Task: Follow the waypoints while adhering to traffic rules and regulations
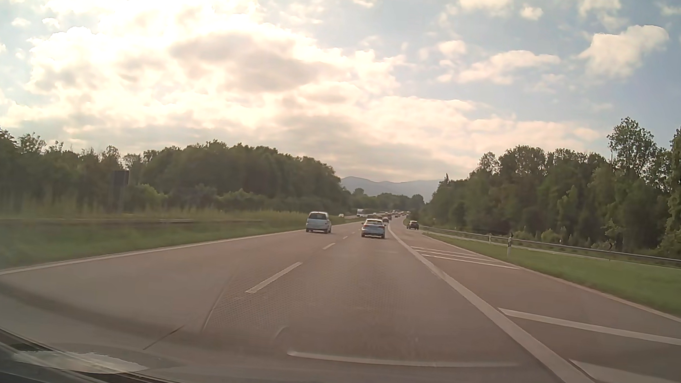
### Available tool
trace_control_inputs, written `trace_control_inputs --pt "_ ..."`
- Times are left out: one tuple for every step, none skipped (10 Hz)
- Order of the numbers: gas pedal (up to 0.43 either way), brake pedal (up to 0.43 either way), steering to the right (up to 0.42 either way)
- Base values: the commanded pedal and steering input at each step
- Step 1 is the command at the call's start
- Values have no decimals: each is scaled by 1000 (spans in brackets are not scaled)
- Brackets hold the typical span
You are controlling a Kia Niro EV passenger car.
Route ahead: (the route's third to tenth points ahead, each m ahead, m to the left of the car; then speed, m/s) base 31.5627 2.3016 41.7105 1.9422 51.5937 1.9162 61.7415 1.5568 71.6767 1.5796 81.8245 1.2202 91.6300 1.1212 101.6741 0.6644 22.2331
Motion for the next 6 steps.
trace_control_inputs --pt "189 0 1" --pt "189 0 1" --pt "189 0 1" --pt "189 0 1" --pt "189 0 1" --pt "189 0 1"
